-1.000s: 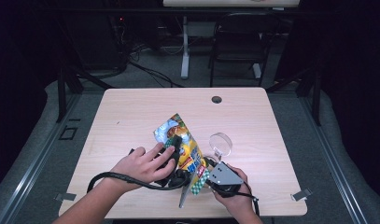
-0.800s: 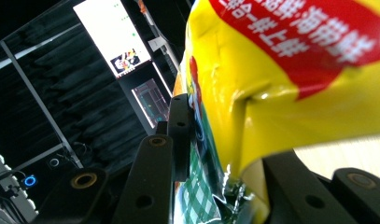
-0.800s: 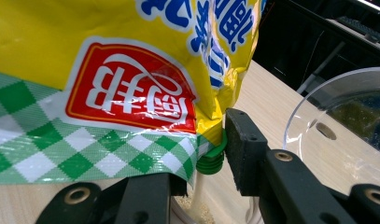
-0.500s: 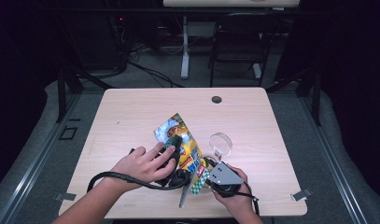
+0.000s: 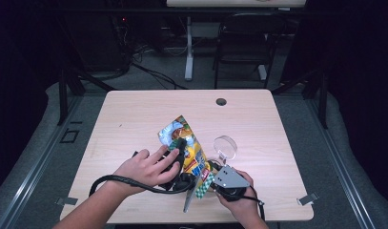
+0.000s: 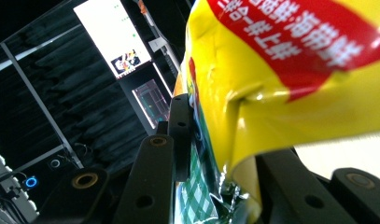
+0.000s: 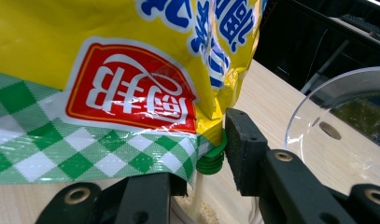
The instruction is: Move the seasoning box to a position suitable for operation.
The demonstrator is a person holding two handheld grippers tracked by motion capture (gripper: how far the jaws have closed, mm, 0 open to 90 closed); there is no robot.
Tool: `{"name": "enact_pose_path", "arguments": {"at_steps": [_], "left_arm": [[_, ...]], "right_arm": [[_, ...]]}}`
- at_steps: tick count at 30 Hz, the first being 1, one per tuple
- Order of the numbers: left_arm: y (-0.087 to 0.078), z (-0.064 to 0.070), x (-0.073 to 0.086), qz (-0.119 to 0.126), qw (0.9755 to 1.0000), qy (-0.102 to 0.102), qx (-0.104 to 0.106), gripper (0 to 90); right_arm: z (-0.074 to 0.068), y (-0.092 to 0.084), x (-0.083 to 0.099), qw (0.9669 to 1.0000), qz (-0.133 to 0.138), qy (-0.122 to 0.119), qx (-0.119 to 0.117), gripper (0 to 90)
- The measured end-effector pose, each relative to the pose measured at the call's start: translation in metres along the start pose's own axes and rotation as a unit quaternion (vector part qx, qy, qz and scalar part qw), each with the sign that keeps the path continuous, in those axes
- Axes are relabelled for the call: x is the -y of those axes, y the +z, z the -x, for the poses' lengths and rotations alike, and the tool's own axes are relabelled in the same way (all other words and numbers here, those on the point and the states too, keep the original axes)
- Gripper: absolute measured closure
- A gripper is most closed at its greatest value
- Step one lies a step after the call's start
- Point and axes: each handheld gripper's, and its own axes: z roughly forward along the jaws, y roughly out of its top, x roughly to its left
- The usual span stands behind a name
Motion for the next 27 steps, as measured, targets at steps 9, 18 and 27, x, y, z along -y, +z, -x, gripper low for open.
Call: {"name": "enact_pose_path", "arguments": {"at_steps": [9,18,27], "left_arm": [[-0.0003,-0.0021,-0.0006,-0.001,1.0,0.007,0.003,78.0],[-0.001,-0.002,0.0001,0.0,1.0,0.005,0.0,78.2],[-0.0021,-0.0043,-0.0003,-0.005,0.9999,0.015,-0.001,78.6]], "right_arm": [[0.0005,-0.0001,-0.0001,1.0,0.0,0.002,-0.002,71.2],[0.0001,0.0003,-0.0004,1.0,0.002,0.007,-0.006,71.2],[0.0,0.0007,-0.0006,0.9999,0.005,0.013,-0.009,71.2]]}}
